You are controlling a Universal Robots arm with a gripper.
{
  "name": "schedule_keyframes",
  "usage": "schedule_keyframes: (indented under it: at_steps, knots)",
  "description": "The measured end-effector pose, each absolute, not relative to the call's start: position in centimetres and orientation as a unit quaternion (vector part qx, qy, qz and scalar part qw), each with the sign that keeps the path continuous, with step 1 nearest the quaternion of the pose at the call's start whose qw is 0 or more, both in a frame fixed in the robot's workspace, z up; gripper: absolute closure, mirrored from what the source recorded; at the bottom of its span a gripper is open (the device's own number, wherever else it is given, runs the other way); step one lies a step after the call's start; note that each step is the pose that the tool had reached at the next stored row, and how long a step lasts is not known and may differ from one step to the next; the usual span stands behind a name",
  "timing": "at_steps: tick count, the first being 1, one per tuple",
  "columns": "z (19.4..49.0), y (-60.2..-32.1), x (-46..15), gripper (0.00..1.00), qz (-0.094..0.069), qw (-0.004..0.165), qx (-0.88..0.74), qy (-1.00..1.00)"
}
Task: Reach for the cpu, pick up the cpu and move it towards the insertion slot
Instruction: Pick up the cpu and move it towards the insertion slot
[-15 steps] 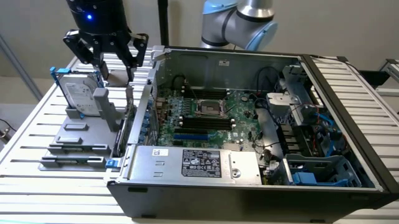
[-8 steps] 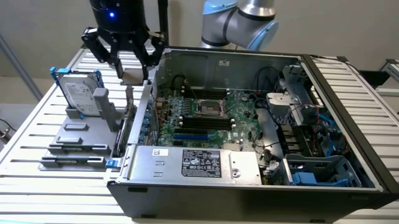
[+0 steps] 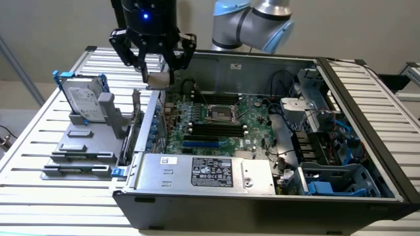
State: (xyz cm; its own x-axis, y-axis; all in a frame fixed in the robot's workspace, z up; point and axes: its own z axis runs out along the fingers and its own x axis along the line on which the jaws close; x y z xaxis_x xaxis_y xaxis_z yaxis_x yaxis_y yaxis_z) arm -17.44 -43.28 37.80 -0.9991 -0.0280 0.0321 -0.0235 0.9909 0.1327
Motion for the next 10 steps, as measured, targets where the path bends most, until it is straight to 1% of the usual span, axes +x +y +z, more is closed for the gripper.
schedule_keyframes:
  at_steps: [10]
  knots:
    - [37.7,-43.2,-12.9,0.45,-0.066,0.017,0.013,-0.998]
